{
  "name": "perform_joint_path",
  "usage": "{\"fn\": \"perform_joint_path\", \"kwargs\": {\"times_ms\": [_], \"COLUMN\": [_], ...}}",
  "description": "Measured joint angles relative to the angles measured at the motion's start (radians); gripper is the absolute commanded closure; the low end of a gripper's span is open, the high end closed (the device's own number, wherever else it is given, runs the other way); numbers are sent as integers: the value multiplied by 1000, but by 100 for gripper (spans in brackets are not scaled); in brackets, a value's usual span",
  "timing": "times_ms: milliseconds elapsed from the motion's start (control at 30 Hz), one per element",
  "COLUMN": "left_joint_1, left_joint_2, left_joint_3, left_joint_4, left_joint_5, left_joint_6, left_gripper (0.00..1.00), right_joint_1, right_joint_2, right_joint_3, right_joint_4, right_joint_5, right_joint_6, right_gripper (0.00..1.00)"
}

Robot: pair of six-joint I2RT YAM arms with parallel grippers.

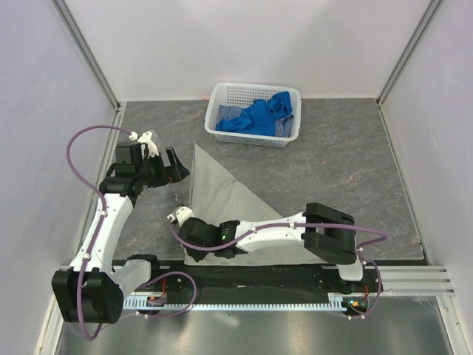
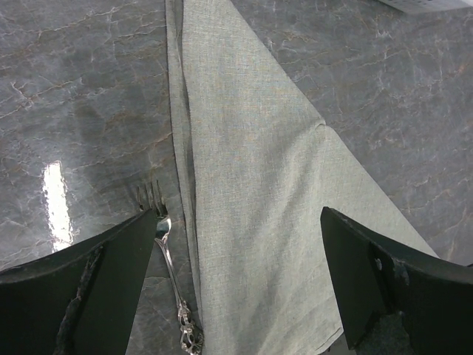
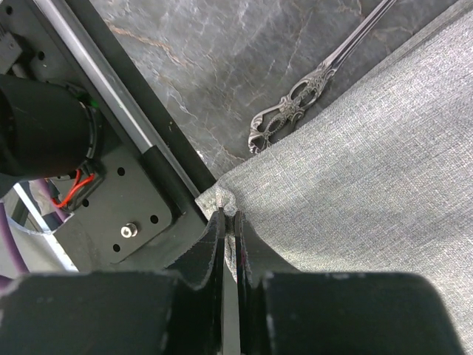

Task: Fold the napkin, place the utensils inside, and roll it up
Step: Fold the napkin

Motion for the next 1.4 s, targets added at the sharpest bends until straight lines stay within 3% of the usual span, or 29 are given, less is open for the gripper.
{"fn": "perform_joint_path", "kwargs": {"times_ms": [167, 200, 233, 333, 433, 633, 800, 1067, 1233, 1400], "left_joint_1": [3, 3, 3, 3, 3, 3, 3, -6, -33, -48], "left_joint_2": [1, 2, 3, 8, 21, 94, 283, 600, 782, 930], "left_joint_3": [0, 0, 0, -1, -2, 10, 147, 375, 482, 572], "left_joint_4": [0, 0, 0, 0, 1, 22, 38, 150, 186, 203], "left_joint_5": [10, 10, 10, 11, 10, 15, 8, -11, -15, -13], "left_joint_6": [0, 0, 0, 0, 0, -1, -1, -1, -1, -2], "left_gripper": [0, 0, 0, 0, 0, 0, 2, 12, 28, 29], "right_joint_1": [2, 2, 2, 2, 3, -39, -247, -488, -561, -612], "right_joint_2": [5, 5, 8, 11, -11, -244, -442, -531, -592, -603], "right_joint_3": [9, 14, 21, 35, 31, -61, -179, -418, -499, -536], "right_joint_4": [-31, -37, -44, -54, -75, -121, -113, -106, -90, -55], "right_joint_5": [-16, -20, -26, -39, -29, 15, 12, 3, -35, -61], "right_joint_6": [-3, -6, -10, -33, -69, -138, -218, -323, -323, -328], "right_gripper": [97, 92, 71, 45, 35, 33, 32, 29, 29, 29]}}
